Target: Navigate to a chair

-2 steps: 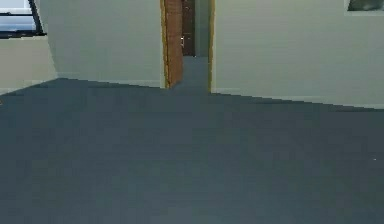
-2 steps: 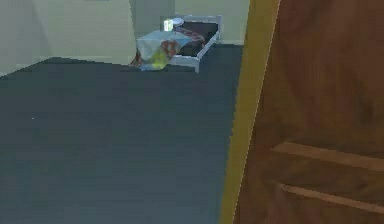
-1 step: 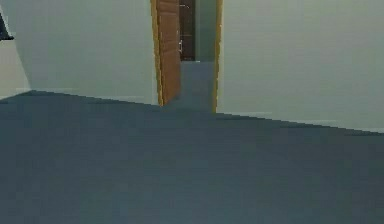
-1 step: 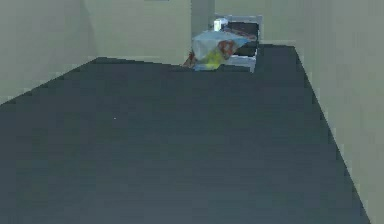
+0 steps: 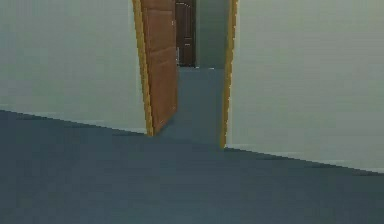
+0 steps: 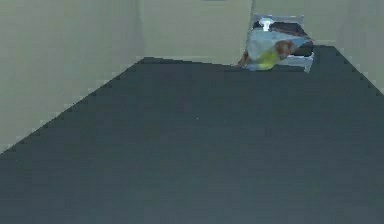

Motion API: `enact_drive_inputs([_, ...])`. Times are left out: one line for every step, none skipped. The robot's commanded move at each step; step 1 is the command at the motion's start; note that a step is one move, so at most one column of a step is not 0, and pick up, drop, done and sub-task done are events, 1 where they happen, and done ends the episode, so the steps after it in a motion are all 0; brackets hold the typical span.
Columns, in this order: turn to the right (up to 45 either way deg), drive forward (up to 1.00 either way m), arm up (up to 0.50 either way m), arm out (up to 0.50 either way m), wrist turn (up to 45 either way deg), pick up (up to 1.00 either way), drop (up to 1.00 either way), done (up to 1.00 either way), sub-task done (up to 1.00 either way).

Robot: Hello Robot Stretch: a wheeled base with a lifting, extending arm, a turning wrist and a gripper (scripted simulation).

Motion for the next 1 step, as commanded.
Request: enact_drive_inputs([0.0, 1.0, 0.0, 0.0, 0.0, 0.0, 0.0, 0.0, 0.0])
